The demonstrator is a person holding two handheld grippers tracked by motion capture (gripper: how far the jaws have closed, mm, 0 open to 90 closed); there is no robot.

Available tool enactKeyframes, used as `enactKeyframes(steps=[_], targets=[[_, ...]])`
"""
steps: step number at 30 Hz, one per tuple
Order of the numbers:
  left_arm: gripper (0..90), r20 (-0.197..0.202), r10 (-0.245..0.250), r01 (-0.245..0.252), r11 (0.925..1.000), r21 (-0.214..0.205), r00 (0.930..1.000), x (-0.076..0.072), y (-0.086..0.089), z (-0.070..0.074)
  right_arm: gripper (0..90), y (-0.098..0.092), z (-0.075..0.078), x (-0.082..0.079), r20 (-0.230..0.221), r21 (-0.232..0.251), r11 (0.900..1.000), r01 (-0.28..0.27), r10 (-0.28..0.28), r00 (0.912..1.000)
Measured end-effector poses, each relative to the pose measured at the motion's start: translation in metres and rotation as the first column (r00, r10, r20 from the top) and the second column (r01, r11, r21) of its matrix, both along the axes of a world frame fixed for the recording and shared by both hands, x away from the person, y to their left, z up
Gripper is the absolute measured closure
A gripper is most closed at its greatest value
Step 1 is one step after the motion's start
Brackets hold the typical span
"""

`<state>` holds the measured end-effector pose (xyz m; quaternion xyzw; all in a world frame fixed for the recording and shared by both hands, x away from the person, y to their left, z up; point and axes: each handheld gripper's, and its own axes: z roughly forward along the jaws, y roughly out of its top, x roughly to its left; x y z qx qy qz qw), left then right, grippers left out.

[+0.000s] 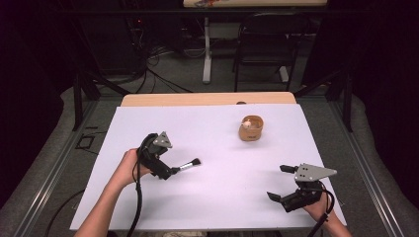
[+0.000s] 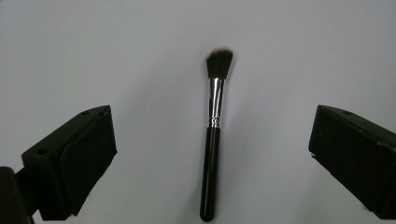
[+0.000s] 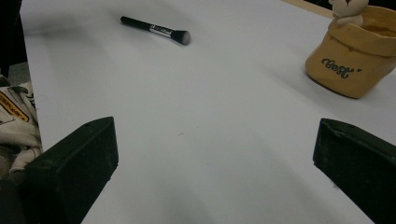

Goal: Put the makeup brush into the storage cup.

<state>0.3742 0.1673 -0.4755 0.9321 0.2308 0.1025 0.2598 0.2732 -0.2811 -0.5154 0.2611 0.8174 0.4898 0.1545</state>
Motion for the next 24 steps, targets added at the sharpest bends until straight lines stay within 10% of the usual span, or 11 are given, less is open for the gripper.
enactKeyframes(steps=[16, 24], targets=[[0.7, -0.101, 0.022, -0.005, 0.987, 0.16, 0.9946, 0.017, -0.018, -0.011, 0.0, 0.001, -0.001, 0.001, -0.006, -0.004, 0.9999, 0.01, -0.01, 0.9999], [14.7, -0.157, 0.042, -0.011, 0.9814, 0.191, 0.9868, 0.022, -0.019, -0.019, 0.0, 0.001, -0.001, 0.001, -0.015, -0.015, 0.9998, 0.01, -0.01, 0.9998]])
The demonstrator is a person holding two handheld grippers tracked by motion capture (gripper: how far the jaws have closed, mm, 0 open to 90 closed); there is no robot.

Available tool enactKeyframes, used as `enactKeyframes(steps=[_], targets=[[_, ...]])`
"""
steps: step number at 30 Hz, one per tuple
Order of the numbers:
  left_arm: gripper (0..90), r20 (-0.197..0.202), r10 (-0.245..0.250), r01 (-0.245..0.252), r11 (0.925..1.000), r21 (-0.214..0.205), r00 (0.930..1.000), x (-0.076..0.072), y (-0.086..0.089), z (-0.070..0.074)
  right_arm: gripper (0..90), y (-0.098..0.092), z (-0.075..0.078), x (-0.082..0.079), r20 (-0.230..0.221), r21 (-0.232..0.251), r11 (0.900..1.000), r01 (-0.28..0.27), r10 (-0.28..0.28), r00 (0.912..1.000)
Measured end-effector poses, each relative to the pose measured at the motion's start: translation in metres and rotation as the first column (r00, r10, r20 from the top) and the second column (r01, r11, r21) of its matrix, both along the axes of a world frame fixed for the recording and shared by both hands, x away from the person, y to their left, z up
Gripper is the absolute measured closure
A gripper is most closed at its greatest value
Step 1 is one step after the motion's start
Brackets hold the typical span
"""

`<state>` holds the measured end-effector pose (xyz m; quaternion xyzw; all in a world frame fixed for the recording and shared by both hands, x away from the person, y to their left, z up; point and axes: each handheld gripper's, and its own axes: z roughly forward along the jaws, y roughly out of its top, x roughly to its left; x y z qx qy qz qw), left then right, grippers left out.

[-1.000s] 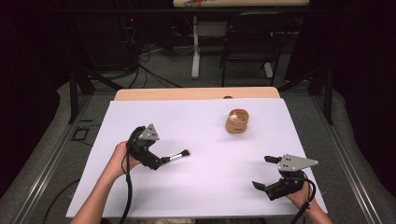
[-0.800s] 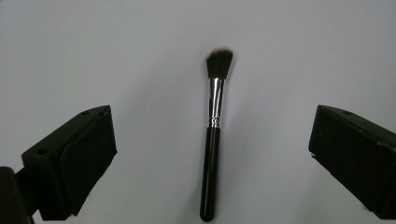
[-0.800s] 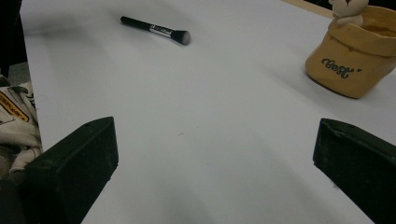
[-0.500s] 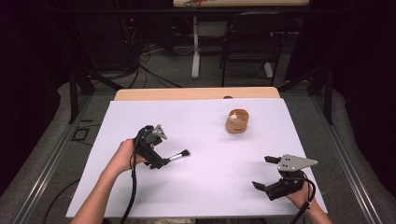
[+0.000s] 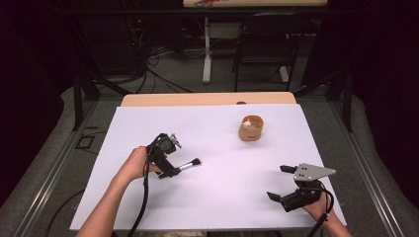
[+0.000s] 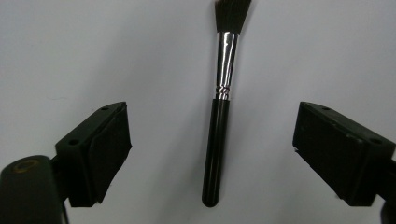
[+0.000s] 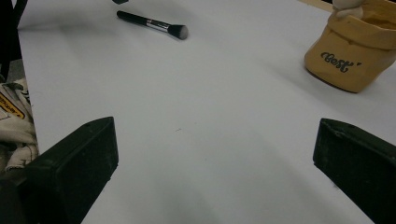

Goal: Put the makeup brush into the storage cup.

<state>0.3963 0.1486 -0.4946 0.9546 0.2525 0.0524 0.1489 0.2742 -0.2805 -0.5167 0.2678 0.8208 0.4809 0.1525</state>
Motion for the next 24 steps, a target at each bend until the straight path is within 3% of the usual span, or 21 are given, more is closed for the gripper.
enactKeyframes(steps=[24], targets=[[56.6, -0.08, -0.028, 0.034, 0.9963, 0.079, 0.9964, 0.005, -0.008, -0.019, 0.0, 0.002, -0.001, 0.0, -0.006, -0.015, 0.9999, -0.005, 0.005, 1.0]])
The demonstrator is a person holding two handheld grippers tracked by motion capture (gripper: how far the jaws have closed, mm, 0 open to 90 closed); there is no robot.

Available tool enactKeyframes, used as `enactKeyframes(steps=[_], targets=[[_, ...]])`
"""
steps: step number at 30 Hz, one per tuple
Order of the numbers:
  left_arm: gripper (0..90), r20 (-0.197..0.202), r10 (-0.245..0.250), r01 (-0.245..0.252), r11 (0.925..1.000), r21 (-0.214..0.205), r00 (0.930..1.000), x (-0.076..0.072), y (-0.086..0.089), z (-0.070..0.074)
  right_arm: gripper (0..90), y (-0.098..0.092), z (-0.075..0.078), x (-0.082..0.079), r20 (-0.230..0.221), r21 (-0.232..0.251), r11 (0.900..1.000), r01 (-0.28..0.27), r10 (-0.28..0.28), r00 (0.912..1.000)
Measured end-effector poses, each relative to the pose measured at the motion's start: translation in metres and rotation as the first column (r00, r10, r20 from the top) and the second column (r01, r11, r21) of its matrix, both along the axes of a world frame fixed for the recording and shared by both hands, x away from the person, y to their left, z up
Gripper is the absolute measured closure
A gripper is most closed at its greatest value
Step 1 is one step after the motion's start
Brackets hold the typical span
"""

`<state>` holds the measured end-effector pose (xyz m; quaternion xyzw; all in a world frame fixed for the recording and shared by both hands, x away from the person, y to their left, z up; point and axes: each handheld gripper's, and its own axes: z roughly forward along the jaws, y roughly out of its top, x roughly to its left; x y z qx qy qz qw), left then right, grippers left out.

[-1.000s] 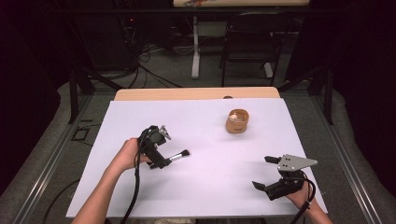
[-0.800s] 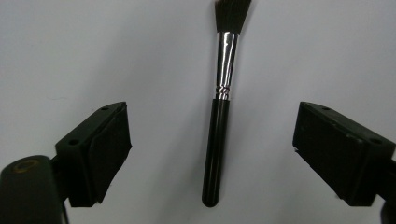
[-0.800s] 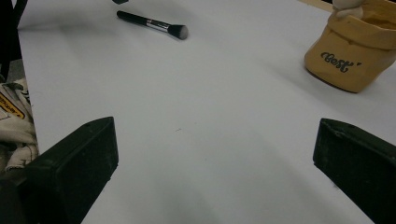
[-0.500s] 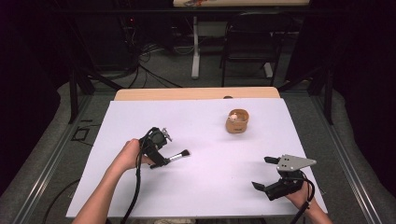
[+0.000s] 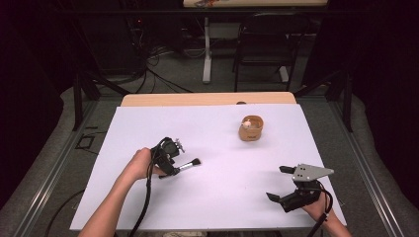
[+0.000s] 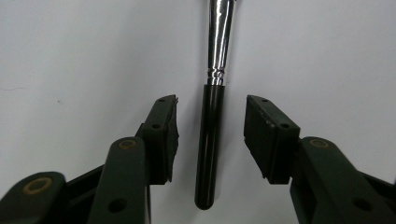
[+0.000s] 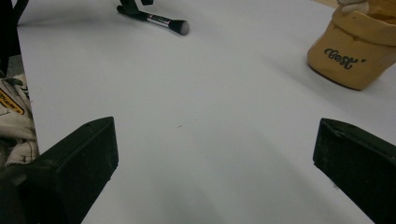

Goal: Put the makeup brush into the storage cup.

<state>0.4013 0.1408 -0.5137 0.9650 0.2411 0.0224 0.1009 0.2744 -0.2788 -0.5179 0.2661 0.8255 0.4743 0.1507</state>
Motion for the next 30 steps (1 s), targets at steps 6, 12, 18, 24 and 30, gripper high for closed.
enactKeyframes(steps=[6, 12, 18, 24, 30], targets=[[64.4, -0.021, -0.006, 0.006, 0.9999, 0.013, 0.9998, 0.001, -0.001, -0.005, 0.0, 0.0, 0.0, 0.0, -0.003, -0.006, 1.0, 0.005, -0.005, 1.0], [70.4, -0.026, -0.006, 0.007, 0.9997, 0.025, 0.9996, 0.002, -0.002, -0.01, 0.0, 0.0, 0.0, 0.0, -0.003, -0.009, 0.9999, 0.005, -0.005, 1.0], [74.2, -0.028, -0.006, 0.006, 0.9998, 0.02, 0.9996, 0.003, -0.001, -0.011, 0.0, 0.0, 0.0, 0.0, -0.003, -0.013, 0.9999, 0.003, -0.003, 1.0], [75.2, -0.019, -0.009, 0.009, 0.9998, 0.017, 0.9998, 0.001, -0.001, -0.011, 0.0, 0.0, 0.0, 0.0, 0.001, -0.009, 0.9999, 0.014, -0.014, 0.9999], [78.7, -0.014, -0.011, 0.012, 0.9999, 0.007, 0.9998, 0.0, 0.0, -0.012, 0.0, 0.0, 0.0, 0.0, 0.003, -0.009, 0.9998, 0.015, -0.015, 0.9999]])
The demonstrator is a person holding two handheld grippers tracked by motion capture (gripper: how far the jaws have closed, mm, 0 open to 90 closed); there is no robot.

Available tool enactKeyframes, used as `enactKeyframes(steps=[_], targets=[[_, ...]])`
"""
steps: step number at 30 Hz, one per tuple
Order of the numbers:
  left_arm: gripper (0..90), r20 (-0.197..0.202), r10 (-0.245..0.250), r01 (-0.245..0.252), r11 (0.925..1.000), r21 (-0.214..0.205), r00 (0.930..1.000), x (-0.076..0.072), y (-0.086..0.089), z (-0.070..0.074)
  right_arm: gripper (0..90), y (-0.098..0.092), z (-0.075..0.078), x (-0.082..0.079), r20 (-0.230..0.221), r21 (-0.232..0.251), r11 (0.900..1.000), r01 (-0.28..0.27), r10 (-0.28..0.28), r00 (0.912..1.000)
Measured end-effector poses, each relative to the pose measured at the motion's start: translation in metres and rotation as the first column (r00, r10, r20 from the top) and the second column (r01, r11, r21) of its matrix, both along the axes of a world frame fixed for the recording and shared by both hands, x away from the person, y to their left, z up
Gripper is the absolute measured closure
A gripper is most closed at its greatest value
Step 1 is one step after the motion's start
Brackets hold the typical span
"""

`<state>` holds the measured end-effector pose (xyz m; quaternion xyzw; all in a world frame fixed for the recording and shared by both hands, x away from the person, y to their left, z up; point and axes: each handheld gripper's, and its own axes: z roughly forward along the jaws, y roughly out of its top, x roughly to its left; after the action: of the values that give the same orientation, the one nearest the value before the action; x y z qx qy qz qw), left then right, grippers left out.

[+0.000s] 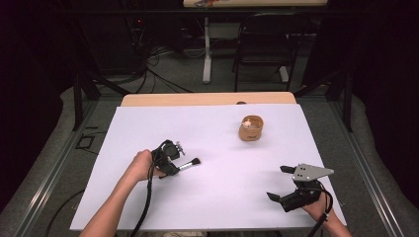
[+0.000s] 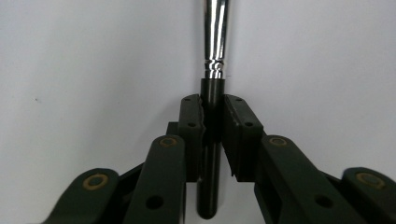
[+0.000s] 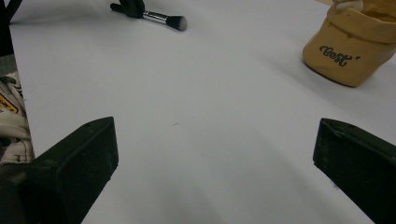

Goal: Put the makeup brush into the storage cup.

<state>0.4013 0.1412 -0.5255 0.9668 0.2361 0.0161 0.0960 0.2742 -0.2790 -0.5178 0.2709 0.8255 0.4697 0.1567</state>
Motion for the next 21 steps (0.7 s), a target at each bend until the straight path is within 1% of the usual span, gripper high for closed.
enactKeyframes(steps=[6, 10, 11, 12, 16, 21], targets=[[79.1, 0.004, 0.0, 0.0, 0.9999, -0.013, 1.0, -0.0009, 0.002, 0.0, 0.0, -0.0004, 0.0003, -0.0001, 0.0, -0.004, 1.0, 0.002, -0.002, 1.0], [79.2, 0.012, -0.002, 0.002, 0.9998, -0.021, 0.9999, -0.0015, 0.0028, 0.0001, 0.0, -0.0006, 0.0003, 0.0, -0.001, -0.005, 1.0, 0.004, -0.004, 1.0], [79.2, 0.02, -0.002, 0.002, 0.9997, -0.026, 0.9998, -0.0021, 0.0027, 0.0003, 0.0, -0.0006, 0.0003, 0.0, -0.001, -0.006, 1.0, 0.005, -0.005, 1.0], [79.2, 0.02, -0.005, 0.005, 0.9997, -0.023, 0.9998, -0.0022, 0.0026, 0.0007, 0.0, -0.0007, 0.0005, 0.0, -0.002, -0.005, 1.0, 0.004, -0.004, 1.0], [79.2, 0.02, 0.005, -0.004, 0.999, -0.044, 0.9998, -0.0038, 0.0038, 0.0019, 0.0, -0.0011, 0.001, -0.0003, -0.002, -0.004, 1.0, 0.007, -0.007, 1.0], [79.2, 0.023, 0.015, -0.013, 0.9965, -0.082, 0.9996, -0.0062, 0.0071, 0.0039, 0.0, -0.0012, 0.001, -0.0002, -0.003, -0.002, 1.0, 0.008, -0.008, 1.0]])
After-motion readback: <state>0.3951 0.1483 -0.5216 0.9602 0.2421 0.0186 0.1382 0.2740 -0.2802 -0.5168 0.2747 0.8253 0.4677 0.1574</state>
